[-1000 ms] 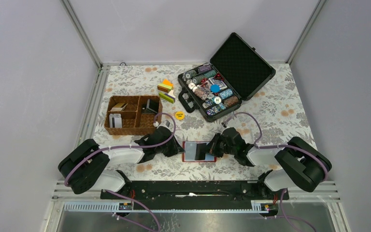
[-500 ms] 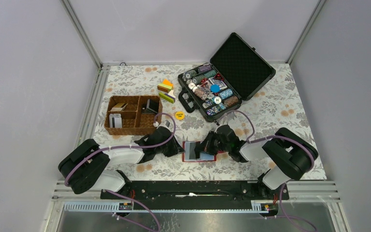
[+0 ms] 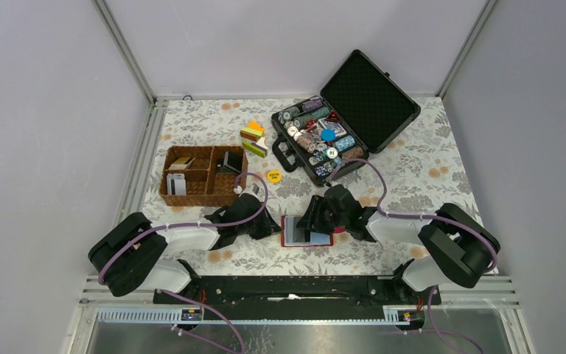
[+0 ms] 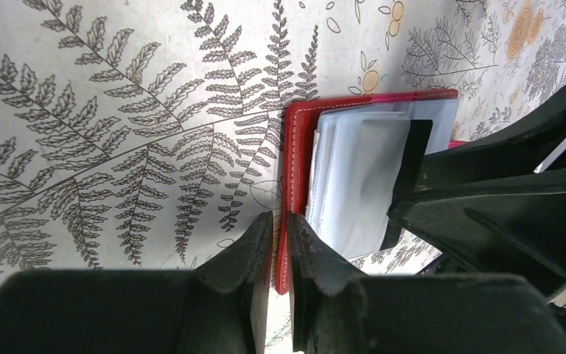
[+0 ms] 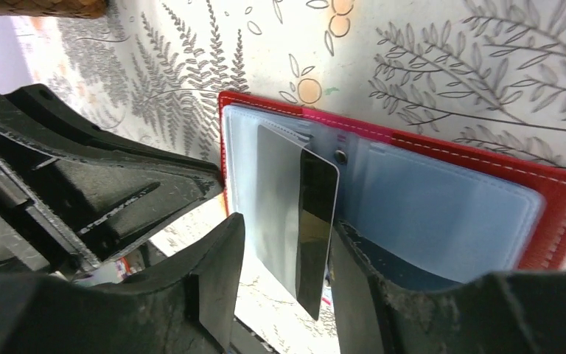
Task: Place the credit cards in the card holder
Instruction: Insert the credit card into the card holder.
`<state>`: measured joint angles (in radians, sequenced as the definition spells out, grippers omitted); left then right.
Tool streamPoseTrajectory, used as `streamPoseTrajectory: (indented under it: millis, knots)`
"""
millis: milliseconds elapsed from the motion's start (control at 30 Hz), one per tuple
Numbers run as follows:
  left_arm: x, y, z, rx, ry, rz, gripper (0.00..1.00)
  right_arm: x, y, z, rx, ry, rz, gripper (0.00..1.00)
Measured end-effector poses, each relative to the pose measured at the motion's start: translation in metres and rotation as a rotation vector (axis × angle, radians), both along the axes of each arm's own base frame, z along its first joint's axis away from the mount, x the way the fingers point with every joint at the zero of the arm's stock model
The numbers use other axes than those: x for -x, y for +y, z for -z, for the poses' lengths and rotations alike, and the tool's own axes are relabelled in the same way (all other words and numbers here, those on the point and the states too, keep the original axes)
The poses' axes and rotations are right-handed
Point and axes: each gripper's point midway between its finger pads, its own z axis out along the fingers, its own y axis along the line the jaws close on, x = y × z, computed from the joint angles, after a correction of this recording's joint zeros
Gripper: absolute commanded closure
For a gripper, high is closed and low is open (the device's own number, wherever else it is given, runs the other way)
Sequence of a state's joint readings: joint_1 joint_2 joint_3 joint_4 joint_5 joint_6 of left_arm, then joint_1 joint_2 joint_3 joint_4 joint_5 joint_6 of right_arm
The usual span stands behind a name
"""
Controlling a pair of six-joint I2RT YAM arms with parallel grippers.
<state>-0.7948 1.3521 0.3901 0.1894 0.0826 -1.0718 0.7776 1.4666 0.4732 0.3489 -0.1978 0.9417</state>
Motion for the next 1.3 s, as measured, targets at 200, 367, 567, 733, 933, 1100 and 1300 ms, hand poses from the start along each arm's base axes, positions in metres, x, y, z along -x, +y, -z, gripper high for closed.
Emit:
streamPoseTrajectory:
  millis: [200, 367, 567, 733, 933, 1100, 1300]
  knots:
    - [0.0, -0.001, -0.001, 0.006, -0.002, 0.004, 0.75, -0.003, -0.015, -0.001, 0.121, -0.046, -0.013, 0.38]
    - [0.0, -0.005, -0.005, 0.025, -0.012, 0.016, 0.63, -0.003, -0.017, -0.003, 0.153, -0.075, -0.04, 0.4]
    - [-0.001, -0.01, -0.007, 0.045, -0.022, 0.034, 0.68, -0.005, -0.015, 0.0, 0.172, -0.084, -0.064, 0.45]
    - [-0.003, -0.02, -0.005, 0.082, -0.018, 0.052, 0.75, -0.007, -0.004, 0.001, 0.175, -0.09, -0.084, 0.47]
    - [-0.005, -0.021, -0.002, 0.111, -0.026, 0.041, 0.81, -0.008, 0.006, 0.002, 0.197, -0.094, -0.106, 0.5]
    - [-0.005, -0.021, -0.002, 0.13, -0.03, 0.034, 0.83, -0.007, 0.008, 0.002, 0.242, -0.108, -0.119, 0.42]
    - [-0.003, -0.018, -0.003, 0.138, -0.032, 0.023, 0.81, -0.005, 0.015, -0.001, 0.26, -0.134, -0.136, 0.27]
